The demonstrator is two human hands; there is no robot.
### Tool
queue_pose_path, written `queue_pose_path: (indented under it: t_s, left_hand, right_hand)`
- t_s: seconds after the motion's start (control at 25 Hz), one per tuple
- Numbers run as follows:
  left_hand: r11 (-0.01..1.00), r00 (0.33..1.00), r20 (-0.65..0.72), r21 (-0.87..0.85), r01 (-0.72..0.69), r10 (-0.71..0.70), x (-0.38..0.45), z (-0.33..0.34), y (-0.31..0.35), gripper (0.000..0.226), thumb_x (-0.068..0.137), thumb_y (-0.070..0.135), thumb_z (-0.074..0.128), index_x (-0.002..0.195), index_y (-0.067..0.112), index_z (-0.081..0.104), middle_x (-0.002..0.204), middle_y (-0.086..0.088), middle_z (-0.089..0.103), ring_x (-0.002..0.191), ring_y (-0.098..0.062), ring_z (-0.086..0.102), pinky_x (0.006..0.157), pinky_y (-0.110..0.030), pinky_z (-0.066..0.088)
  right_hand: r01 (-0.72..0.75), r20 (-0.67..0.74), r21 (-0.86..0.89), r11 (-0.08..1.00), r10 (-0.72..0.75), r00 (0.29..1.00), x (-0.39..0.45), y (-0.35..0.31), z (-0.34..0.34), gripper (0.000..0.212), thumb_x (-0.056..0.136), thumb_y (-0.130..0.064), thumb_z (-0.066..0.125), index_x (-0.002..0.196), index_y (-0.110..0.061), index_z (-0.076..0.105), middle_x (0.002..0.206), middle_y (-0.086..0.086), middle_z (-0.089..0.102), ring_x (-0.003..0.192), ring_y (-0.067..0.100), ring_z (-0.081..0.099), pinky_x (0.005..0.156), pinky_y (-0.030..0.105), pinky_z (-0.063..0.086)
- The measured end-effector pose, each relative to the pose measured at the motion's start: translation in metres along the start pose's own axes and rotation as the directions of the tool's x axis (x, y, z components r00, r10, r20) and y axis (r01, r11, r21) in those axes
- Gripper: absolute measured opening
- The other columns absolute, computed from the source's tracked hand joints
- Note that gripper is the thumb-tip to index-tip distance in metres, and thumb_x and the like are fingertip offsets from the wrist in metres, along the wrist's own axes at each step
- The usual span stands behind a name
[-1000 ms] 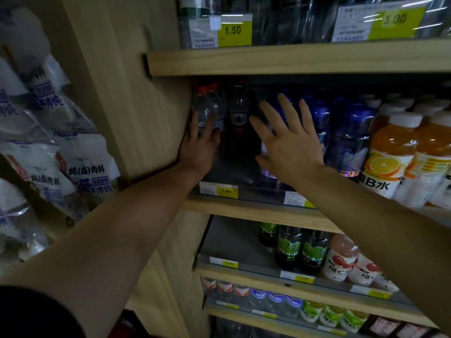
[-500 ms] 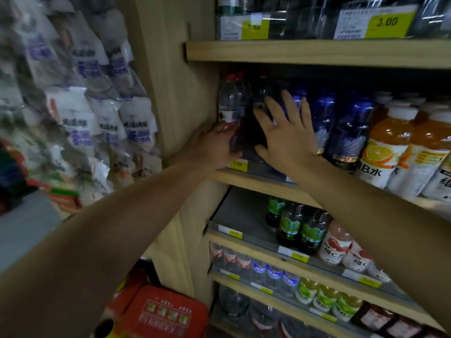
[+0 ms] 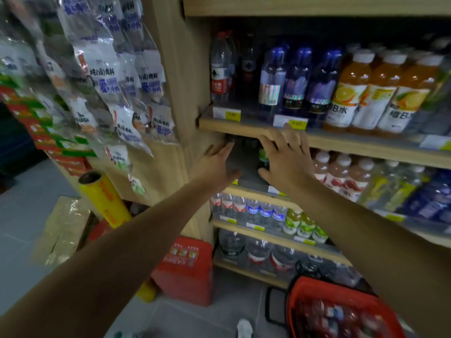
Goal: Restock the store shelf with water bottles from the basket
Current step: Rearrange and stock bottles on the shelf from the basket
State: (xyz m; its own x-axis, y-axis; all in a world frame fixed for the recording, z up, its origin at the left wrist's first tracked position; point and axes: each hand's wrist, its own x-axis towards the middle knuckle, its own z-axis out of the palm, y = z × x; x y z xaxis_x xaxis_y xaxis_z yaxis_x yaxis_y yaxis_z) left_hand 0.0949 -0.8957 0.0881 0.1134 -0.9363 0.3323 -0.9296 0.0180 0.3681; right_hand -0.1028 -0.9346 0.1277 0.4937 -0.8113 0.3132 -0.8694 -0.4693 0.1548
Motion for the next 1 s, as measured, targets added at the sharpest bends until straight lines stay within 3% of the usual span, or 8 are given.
queue_pose_path:
  t_s: [0.2,0.4,0.52,0.68,0.8,0.88,1.0]
  left_hand:
    - [0.996,0.987,0.157,-0.09,-0.008,0.022,-0.08,0.033,0.041,0.083,0.082,0.04,0.073,0.151,0.013,0.036,0.155,-0.013,0.036,0.144,-0.029,0.032,0.116,-0.036,0.029]
    - [0.988,0.947,0.315,-0.153,-0.017,0.065,-0.137,0.076,0.103,0.083,0.087,0.041,0.069,0.155,0.02,0.027,0.161,-0.009,0.024,0.15,-0.026,0.019,0.118,-0.039,0.02]
    - [0.979,0.913,0.388,-0.195,-0.051,0.125,-0.166,0.117,0.147,0.081,0.087,0.04,0.07,0.154,0.017,0.029,0.159,-0.013,0.03,0.148,-0.027,0.024,0.118,-0.039,0.025]
    - [0.971,0.872,0.476,-0.239,0.001,0.117,-0.188,0.179,0.205,0.081,0.085,0.041,0.071,0.152,0.015,0.033,0.156,-0.014,0.035,0.144,-0.032,0.033,0.113,-0.046,0.035]
    - [0.972,0.83,0.546,-0.233,0.02,0.114,-0.204,0.229,0.258,0.084,0.084,0.042,0.072,0.152,0.013,0.034,0.155,-0.011,0.037,0.143,-0.028,0.034,0.114,-0.044,0.034]
    - [0.979,0.806,0.584,-0.199,0.03,0.094,-0.214,0.263,0.282,0.085,0.082,0.047,0.068,0.152,0.013,0.034,0.156,-0.009,0.037,0.144,-0.026,0.033,0.115,-0.042,0.033]
    - [0.991,0.763,0.645,-0.125,0.049,0.044,-0.224,0.306,0.307,0.082,0.083,0.038,0.073,0.151,0.012,0.036,0.155,-0.011,0.038,0.144,-0.028,0.034,0.116,-0.039,0.031]
  right_hand:
    - [-0.103,0.152,0.053,0.993,0.094,0.984,-0.099,0.013,0.02,0.081,0.091,-0.058,0.053,0.155,-0.028,0.012,0.164,0.001,0.0,0.15,0.032,-0.009,0.12,0.052,-0.005]
    - [-0.36,0.283,0.257,0.897,0.286,0.915,-0.199,0.06,0.052,0.085,0.086,-0.055,0.063,0.155,-0.028,0.019,0.164,0.0,0.006,0.151,0.03,0.0,0.121,0.051,0.007]
    - [-0.448,0.338,0.257,0.856,0.355,0.872,-0.254,0.103,0.074,0.084,0.086,-0.055,0.063,0.154,-0.026,0.022,0.163,0.003,0.012,0.15,0.03,0.007,0.121,0.05,0.014]
    - [-0.499,0.429,0.285,0.818,0.356,0.83,-0.322,0.16,0.104,0.085,0.085,-0.054,0.063,0.154,-0.026,0.022,0.163,0.005,0.014,0.15,0.03,0.008,0.121,0.048,0.016]
    - [-0.502,0.5,0.312,0.806,0.31,0.809,-0.377,0.207,0.14,0.085,0.081,-0.058,0.06,0.153,-0.027,0.024,0.162,0.004,0.018,0.149,0.03,0.012,0.12,0.049,0.019]
    - [-0.559,0.561,0.322,0.764,0.322,0.763,-0.406,0.238,0.163,0.084,0.076,-0.06,0.05,0.15,-0.026,0.031,0.159,0.004,0.025,0.148,0.029,0.017,0.118,0.048,0.023]
    - [-0.672,0.643,0.299,0.678,0.377,0.667,-0.44,0.281,0.193,0.086,0.07,-0.06,0.052,0.148,-0.029,0.032,0.157,0.002,0.03,0.144,0.03,0.025,0.114,0.049,0.031]
